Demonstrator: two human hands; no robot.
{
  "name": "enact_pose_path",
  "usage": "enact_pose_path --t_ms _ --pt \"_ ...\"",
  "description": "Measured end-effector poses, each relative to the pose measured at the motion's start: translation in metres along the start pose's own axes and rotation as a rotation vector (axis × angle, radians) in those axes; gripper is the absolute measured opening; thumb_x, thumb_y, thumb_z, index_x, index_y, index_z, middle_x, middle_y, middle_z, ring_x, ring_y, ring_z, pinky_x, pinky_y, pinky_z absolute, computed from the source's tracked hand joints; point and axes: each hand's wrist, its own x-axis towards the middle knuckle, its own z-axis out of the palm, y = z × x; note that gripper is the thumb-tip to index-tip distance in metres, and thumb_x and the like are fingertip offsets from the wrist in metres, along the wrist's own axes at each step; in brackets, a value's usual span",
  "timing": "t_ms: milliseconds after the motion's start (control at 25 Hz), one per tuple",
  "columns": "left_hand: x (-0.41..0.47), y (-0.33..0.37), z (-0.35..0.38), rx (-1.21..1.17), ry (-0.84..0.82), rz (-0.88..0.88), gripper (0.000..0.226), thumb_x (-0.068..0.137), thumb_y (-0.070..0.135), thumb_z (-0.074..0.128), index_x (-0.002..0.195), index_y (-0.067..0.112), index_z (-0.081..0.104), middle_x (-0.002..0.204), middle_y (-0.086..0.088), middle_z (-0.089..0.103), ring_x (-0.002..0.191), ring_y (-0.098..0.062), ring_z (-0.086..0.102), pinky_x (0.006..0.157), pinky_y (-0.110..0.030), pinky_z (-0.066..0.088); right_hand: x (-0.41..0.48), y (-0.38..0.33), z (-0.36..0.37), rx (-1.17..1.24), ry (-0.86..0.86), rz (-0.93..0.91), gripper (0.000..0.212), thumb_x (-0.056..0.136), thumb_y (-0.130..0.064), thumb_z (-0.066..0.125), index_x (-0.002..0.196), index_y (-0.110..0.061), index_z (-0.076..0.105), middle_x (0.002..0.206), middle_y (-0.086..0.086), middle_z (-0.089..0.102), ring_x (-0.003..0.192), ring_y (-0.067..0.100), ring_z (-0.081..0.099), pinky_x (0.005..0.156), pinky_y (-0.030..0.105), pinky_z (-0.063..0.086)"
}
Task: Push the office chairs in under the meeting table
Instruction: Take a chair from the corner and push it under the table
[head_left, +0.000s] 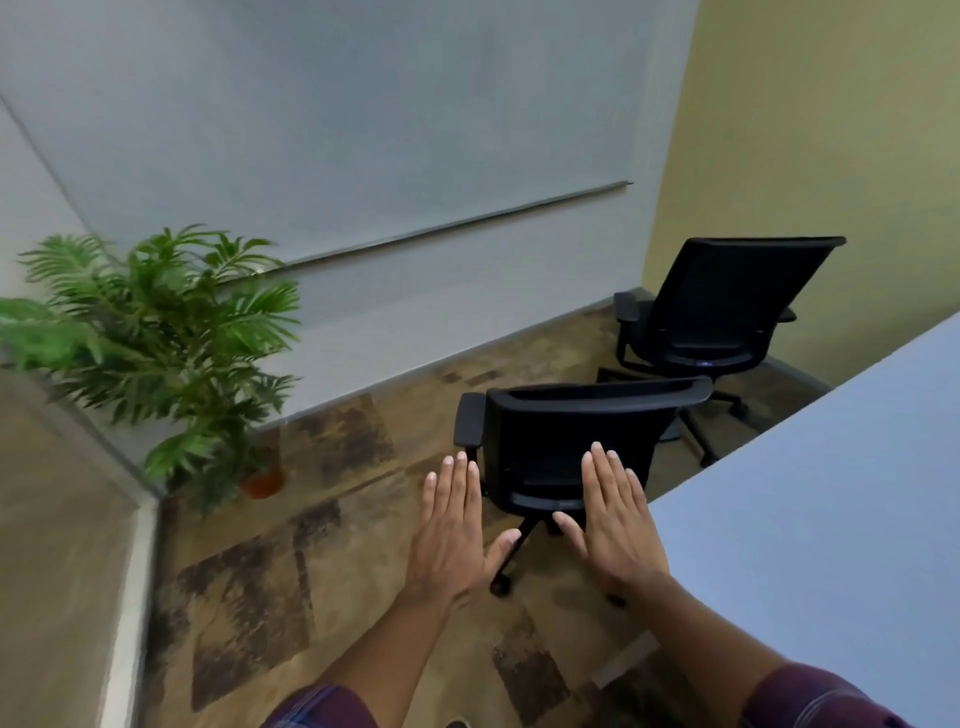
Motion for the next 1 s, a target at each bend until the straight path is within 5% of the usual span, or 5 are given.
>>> enact_pose_path --t_ms 240,520,640,800,1000 --pt "0.123 -0.032 0.012 -0.039 0.106 0.171 0.103 0.107 0.079 0.028 0.169 -0.002 0.017 0.180 -0.021 0.010 0.167 -0.036 0.009 0.133 -0.054 0.009 0.100 0.008 -0.006 -0.071 0.102 0.104 0.089 0.110 -0.069 0.024 0.170 -0.007 0.006 0.180 0.013 -0.001 0.166 0.028 -0.002 0.131 0.049 0.008" --pt "0.228 -0.011 0.008 -0.121 -0.041 0.253 0.107 0.103 0.085 0.009 0.170 0.002 0.000 0.180 -0.019 -0.006 0.168 -0.033 -0.010 0.137 -0.054 0.005 0.161 0.059 -0.024 -0.198 0.061 0.227 0.092 0.107 -0.075 0.016 0.170 -0.008 0.011 0.179 0.012 0.004 0.166 0.027 -0.004 0.133 0.049 0.003" --pt "0.255 0.006 0.015 -0.096 -0.180 0.231 0.115 0.095 0.089 -0.004 0.172 0.005 0.010 0.180 -0.018 0.017 0.168 -0.033 0.010 0.137 -0.052 0.009 0.180 0.092 -0.029 -0.232 -0.054 0.264 0.097 0.104 -0.079 0.006 0.169 -0.008 0.019 0.178 0.013 0.014 0.166 0.028 0.001 0.132 0.048 -0.007" --pt "0.273 0.021 0.025 -0.051 -0.079 0.165 0.126 0.086 0.090 -0.020 0.143 0.013 0.063 0.132 -0.010 0.073 0.125 -0.031 0.065 0.119 -0.052 0.041 0.194 0.140 -0.025 -0.161 -0.232 0.282 0.108 0.094 -0.084 -0.005 0.166 -0.014 0.034 0.174 0.007 0.031 0.164 0.025 0.016 0.133 0.046 -0.002" --pt "0.289 0.030 0.028 0.041 -0.112 0.156 0.108 0.091 0.091 -0.009 0.105 0.019 0.072 0.093 -0.002 0.075 0.087 -0.025 0.071 0.088 -0.045 0.053 0.234 0.187 -0.032 -0.120 -0.317 0.218 0.096 0.096 -0.087 0.006 0.129 -0.020 0.067 0.129 0.004 0.069 0.129 0.024 0.057 0.127 0.047 0.023"
